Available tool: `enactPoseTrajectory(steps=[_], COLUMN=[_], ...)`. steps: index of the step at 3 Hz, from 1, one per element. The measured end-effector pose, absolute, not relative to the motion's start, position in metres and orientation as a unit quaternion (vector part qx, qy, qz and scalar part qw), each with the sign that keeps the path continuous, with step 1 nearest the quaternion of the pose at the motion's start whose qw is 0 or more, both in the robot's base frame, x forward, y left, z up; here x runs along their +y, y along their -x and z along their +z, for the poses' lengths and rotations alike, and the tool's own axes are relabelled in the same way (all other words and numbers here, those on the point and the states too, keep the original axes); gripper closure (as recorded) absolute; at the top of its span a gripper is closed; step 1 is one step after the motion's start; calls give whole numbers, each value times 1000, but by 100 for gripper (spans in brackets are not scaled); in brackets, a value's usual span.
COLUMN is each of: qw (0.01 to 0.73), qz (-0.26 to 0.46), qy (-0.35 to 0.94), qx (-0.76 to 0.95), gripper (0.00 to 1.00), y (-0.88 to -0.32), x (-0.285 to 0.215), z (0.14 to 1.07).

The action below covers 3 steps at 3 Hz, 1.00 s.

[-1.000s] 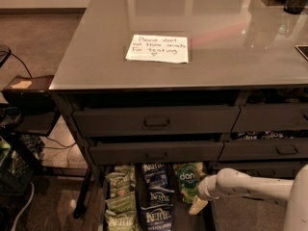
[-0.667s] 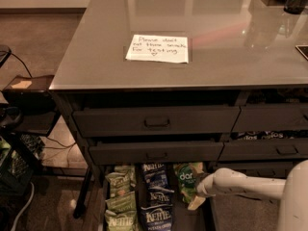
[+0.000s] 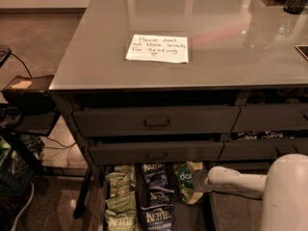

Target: Pick green rice chip bag from bottom drawer and place on counter

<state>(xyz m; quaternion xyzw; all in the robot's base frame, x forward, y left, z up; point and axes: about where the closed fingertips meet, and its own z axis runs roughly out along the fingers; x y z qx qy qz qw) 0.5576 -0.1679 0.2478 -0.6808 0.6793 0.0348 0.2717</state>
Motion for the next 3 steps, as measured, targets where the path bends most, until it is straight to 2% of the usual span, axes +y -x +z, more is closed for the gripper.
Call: enactPoseTrajectory(steps=[3], qw=[236], qz=[7], qy=[674], qx=[700], gripper=[0], y=[-585], x=[-209], z=[194])
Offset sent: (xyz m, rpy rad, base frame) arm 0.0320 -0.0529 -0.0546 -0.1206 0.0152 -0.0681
